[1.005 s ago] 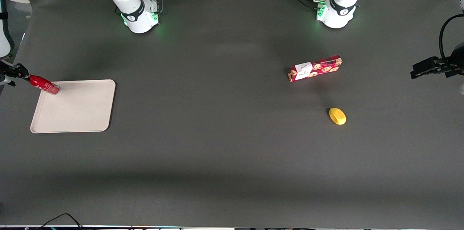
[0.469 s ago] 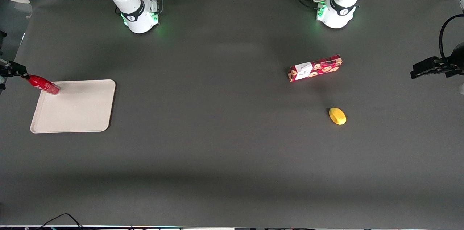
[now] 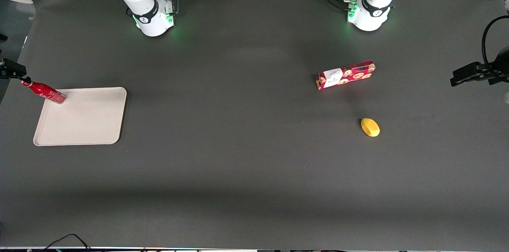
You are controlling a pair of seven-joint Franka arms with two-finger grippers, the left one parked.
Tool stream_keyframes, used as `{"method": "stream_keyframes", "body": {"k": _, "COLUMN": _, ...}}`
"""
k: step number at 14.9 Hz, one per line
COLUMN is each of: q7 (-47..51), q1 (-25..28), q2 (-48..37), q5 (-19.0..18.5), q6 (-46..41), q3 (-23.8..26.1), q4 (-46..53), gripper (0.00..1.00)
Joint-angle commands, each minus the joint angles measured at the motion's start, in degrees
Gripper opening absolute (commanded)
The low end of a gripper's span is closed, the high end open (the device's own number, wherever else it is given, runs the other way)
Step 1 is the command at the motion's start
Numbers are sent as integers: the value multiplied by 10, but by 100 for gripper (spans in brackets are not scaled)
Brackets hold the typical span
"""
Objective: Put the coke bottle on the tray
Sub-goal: 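Open the right gripper and raise it away from the bottle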
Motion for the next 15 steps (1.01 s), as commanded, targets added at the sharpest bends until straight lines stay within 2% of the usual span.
{"method": "stream_keyframes", "body": {"k": 1, "q7": 91, "q1": -3, "q2": -31, "q5": 10, "q6": -29, "q3": 60, "q4": 7, "gripper": 100}}
{"method": "stream_keyframes", "body": {"k": 5, "q7": 193, "q1": 12, "q2": -47, "q5": 35, "q6": -49, "q3": 109, "q4": 11, "gripper": 100}}
{"method": "stream_keyframes", "body": {"k": 7, "q7": 264, "q1": 85, "q2": -59, "q5": 33, "q6": -63, "q3": 86, "q4": 14, "gripper": 100}}
{"method": "stream_keyframes", "body": {"k": 12, "q7": 378, "q1": 186, "q2": -50, "q5": 8, "q6": -87, "q3": 42, "q4": 60, "gripper": 100}}
{"method": "stream_keyframes", "body": {"k": 15, "q7": 436, "q1": 202, "q2": -37, "q5": 6, "q6": -98, "q3": 32, "q4": 84, "gripper": 100}}
